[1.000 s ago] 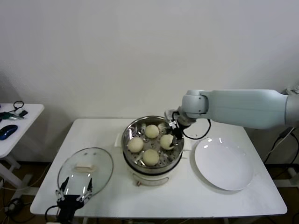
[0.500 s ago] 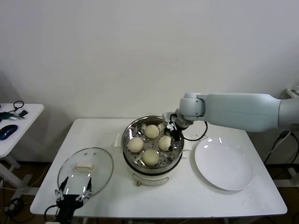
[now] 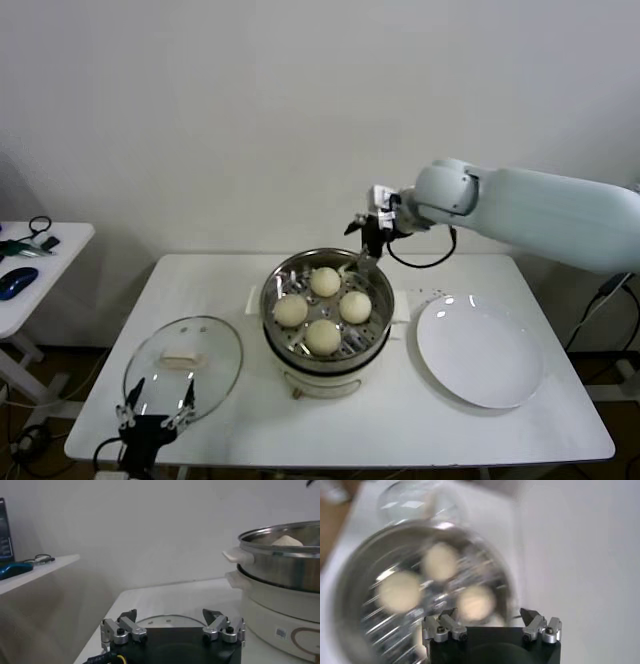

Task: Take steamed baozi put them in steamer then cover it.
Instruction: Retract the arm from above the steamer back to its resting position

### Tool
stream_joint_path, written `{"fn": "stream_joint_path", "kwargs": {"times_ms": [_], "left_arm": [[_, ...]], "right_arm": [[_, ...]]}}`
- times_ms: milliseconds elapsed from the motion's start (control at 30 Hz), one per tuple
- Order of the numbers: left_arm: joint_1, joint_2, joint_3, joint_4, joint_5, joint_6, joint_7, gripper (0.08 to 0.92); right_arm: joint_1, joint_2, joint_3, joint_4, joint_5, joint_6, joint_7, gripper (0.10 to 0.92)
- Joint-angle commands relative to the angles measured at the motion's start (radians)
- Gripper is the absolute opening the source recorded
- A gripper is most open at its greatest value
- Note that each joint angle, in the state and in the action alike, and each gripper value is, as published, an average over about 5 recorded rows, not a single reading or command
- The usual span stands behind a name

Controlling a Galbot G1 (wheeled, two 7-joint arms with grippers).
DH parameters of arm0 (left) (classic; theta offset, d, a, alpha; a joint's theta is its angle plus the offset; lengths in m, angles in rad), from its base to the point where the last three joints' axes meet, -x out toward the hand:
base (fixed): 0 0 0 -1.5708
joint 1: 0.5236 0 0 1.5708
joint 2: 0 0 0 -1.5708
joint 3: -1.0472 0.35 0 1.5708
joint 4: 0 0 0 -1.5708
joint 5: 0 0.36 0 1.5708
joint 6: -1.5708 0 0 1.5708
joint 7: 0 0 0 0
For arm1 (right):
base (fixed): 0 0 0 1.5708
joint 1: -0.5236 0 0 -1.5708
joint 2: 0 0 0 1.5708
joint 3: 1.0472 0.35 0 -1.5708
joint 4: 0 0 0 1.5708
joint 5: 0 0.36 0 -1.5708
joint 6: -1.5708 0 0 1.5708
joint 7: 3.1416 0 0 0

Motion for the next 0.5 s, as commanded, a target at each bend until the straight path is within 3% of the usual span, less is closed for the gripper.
{"fn": "stream_joint_path", "kwargs": {"times_ms": [33,300,500], "left_arm": [[-0.001,0.000,0.001,0.000,0.000,0.006,-0.003,0.823],[-0.005,0.015,-0.011,-0.006,-0.005,0.007,-0.006,0.823],[-0.020,0.015,-0.021,-0.019,-0.020,0.002,-0.021,0.823]], "right_arm": [[-0.439,-0.257,0.642,0.025,0.060,0.042,0.490,0.823],[-1.159,-0.405,1.296,0.140,-0.160,0.205,0.488,0.823],[-1.791,-0.316,1.830,0.197,-0.201,0.402,0.458,0.823]]}}
